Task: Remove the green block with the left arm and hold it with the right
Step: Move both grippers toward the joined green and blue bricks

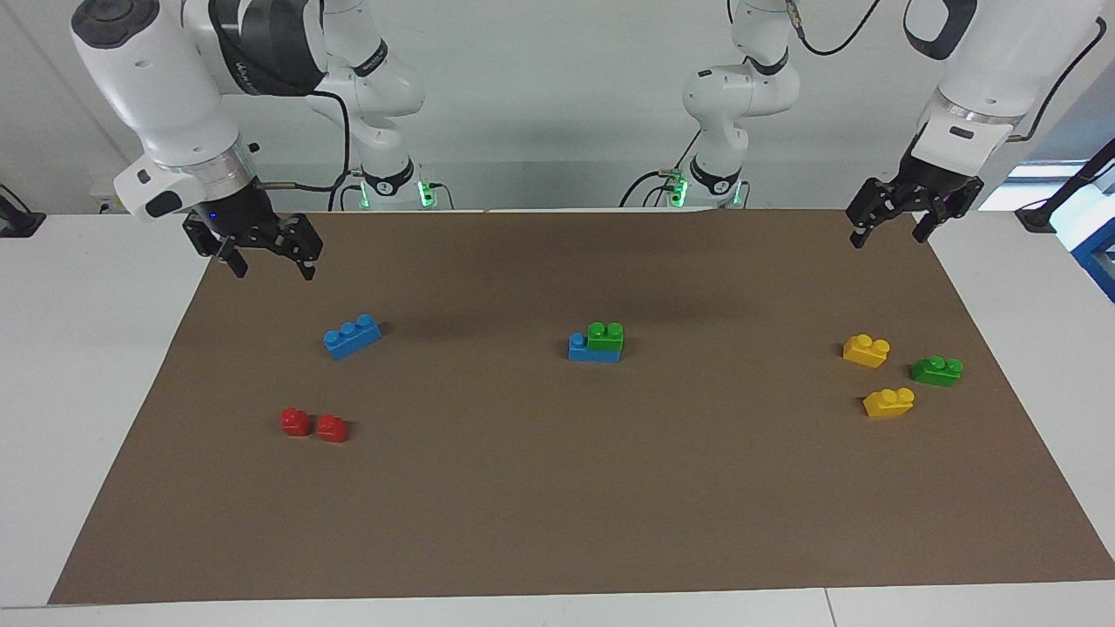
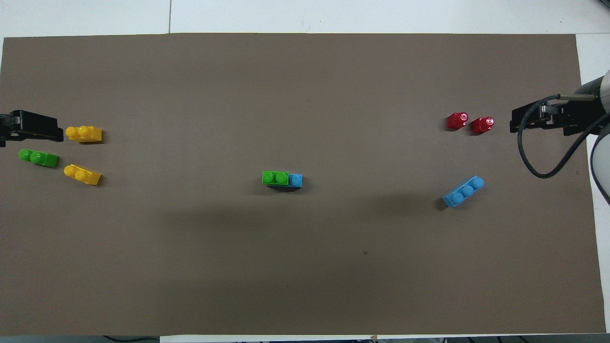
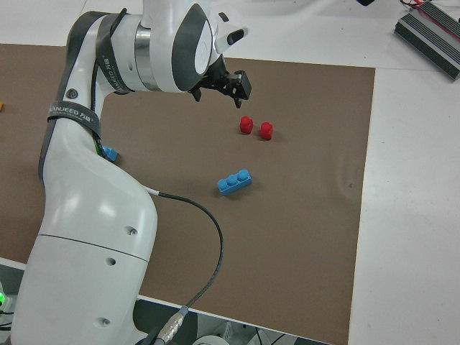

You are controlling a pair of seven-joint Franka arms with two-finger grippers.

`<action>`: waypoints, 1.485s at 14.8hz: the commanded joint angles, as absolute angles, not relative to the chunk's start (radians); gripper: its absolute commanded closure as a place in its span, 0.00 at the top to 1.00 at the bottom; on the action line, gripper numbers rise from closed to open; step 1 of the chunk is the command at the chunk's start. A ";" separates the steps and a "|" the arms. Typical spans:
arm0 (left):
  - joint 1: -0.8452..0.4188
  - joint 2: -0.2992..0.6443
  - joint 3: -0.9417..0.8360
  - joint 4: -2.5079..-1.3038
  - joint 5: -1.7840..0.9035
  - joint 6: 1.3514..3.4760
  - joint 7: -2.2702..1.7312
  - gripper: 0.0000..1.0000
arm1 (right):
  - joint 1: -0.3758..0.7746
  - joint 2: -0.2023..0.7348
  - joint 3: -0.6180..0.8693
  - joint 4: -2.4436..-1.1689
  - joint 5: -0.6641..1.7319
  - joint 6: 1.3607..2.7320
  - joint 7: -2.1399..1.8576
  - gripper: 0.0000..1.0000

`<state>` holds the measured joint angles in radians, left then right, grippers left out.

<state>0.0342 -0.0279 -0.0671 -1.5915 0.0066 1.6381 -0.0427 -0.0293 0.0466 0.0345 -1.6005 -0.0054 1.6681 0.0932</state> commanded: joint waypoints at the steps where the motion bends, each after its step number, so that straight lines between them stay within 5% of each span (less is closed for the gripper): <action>1: 0.037 -0.028 -0.063 -1.589 -0.009 1.647 -0.026 1.00 | -0.035 0.026 0.041 -1.629 0.014 1.686 0.107 1.00; 8: 0.037 -0.029 -0.063 -1.594 -0.011 1.652 -0.028 1.00 | -0.034 0.026 0.041 -1.631 0.037 1.706 0.147 1.00; 12: 0.037 -0.035 -0.063 -1.601 -0.011 1.648 -0.029 1.00 | -0.028 0.014 0.043 -1.664 0.102 1.706 0.556 1.00; 22: 0.021 -0.058 -0.067 -1.637 -0.014 1.580 -0.187 1.00 | -0.026 0.015 0.041 -1.893 0.665 1.747 1.046 1.00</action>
<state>0.0317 -0.0282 -0.0708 -1.6030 0.0059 1.5934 -0.1103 -0.0233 0.0405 0.0350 -1.8079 0.5804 1.6960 0.9816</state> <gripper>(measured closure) 0.000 0.000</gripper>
